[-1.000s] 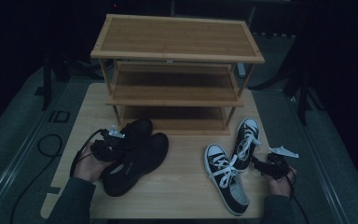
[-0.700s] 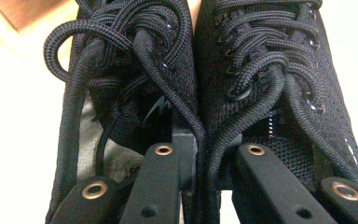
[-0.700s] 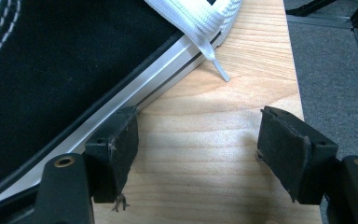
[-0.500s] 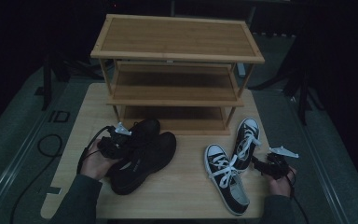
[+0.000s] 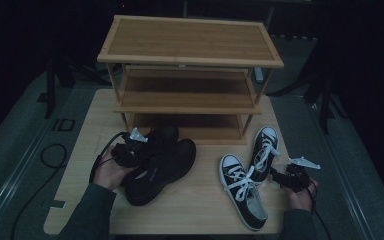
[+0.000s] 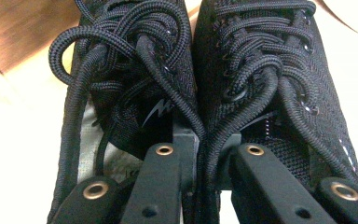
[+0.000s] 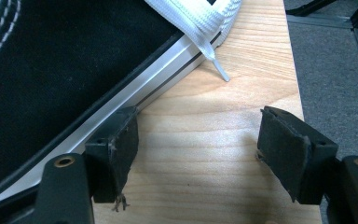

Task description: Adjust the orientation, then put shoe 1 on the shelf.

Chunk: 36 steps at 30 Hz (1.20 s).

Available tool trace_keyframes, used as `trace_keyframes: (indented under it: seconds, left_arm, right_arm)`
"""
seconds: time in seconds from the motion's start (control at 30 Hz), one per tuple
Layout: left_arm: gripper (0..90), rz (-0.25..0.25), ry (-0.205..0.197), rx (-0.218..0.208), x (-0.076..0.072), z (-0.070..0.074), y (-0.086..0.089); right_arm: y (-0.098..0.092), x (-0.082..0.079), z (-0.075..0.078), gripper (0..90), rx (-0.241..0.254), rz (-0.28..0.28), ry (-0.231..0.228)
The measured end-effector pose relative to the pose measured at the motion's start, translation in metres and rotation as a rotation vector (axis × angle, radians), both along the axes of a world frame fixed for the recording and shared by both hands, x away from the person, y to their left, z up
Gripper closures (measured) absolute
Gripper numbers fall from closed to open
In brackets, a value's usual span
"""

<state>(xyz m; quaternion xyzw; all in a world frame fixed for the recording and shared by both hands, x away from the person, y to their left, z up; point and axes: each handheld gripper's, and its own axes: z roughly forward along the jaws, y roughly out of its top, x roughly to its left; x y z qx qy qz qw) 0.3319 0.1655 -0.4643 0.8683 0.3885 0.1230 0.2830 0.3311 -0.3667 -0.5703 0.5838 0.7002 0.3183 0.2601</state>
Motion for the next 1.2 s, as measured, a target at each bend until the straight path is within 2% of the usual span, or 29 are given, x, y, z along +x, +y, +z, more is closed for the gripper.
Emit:
trace_keyframes:
  seconds: [0.67,1.2]
  left_arm:
    - [84.1,0.031,-0.007,-0.02,0.008,0.007,-0.009]
    - [84.2,0.075,-0.028,-0.013,0.026,0.006,-0.031]
  right_arm:
    - [0.0,0.0,0.0,28.7,0.0,0.0,0.0]
    - [0.0,0.0,0.0,28.7,0.001,0.001,0.001]
